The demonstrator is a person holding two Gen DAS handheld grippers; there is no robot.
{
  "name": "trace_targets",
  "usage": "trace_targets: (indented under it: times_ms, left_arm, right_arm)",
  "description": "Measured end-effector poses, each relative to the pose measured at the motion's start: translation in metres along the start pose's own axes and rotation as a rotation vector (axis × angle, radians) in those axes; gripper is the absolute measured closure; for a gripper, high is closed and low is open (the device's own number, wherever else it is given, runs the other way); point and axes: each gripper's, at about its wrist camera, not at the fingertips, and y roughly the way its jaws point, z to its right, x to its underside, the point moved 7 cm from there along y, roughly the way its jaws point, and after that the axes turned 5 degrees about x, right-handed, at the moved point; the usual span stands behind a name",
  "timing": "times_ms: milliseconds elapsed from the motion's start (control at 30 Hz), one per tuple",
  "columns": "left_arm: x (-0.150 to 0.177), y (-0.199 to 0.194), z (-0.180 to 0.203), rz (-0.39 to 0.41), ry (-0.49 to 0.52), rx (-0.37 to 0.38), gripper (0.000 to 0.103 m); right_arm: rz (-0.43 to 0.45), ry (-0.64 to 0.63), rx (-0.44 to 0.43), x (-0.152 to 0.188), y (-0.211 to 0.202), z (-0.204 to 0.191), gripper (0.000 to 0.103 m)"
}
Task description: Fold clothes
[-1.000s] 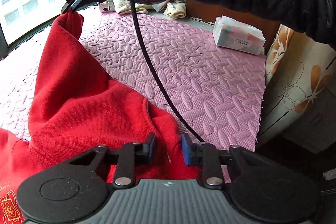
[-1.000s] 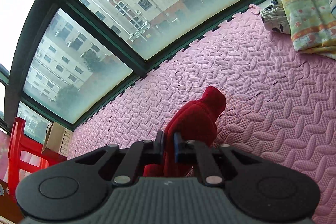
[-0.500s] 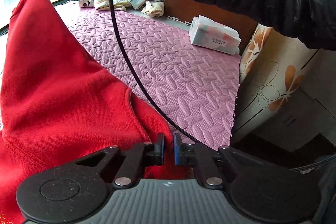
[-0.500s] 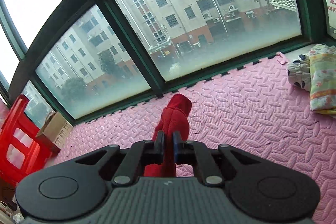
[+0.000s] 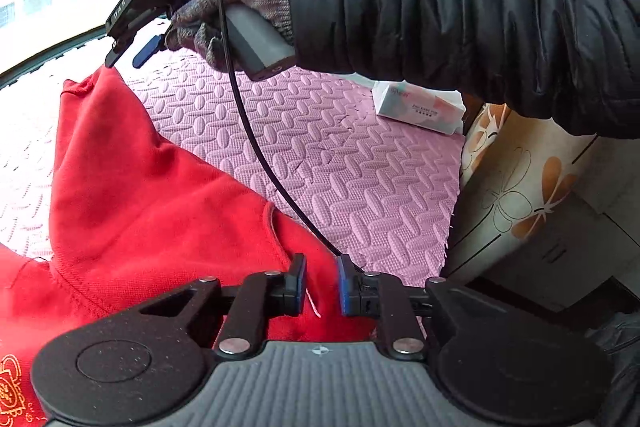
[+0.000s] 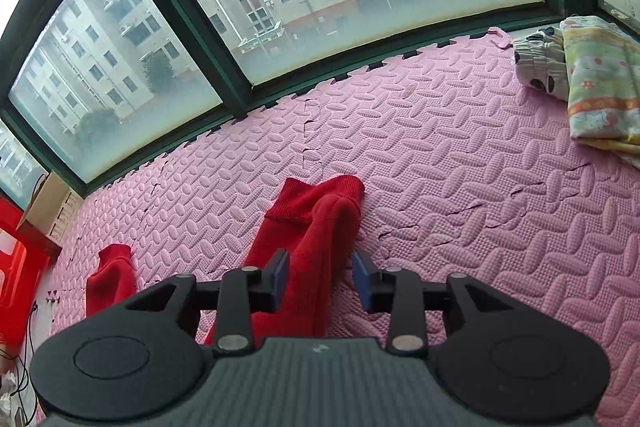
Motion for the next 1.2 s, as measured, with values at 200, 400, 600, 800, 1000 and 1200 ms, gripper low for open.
trace_targets:
  times_ms: [200,400,600,800,1000,1200]
  left_arm:
    - [-0.003,0.007,-0.012,-0.001,-0.028,-0.073,0.067]
    - [0.001,0.030,-0.019,-0.054,-0.055,-0.086,0.078]
    - [0.005,0.029,-0.014,-0.069,-0.028,-0.010,0.093]
    - [0.008,0.026,-0.012,-0.080,-0.014,0.041,0.093]
    - [0.011,0.026,-0.011,-0.080,-0.002,0.089,0.093]
    - [0.010,0.026,-0.013,-0.080,-0.014,0.093,0.093]
  right_arm:
    - [-0.033,-0.050,0.078,0.001,0.007,-0.001,0.068]
    - [-0.025,-0.141,0.112,-0.011,0.000,0.004,0.067]
    - [-0.031,-0.060,0.041,-0.015,0.014,0.006,0.067]
    - [-0.044,0.001,0.057,-0.016,0.050,0.009,0.069]
    - [0.028,-0.079,0.090,-0.021,0.059,0.006,0.092]
    - [0.054,-0.109,0.138,-0.027,0.058,0.015,0.066]
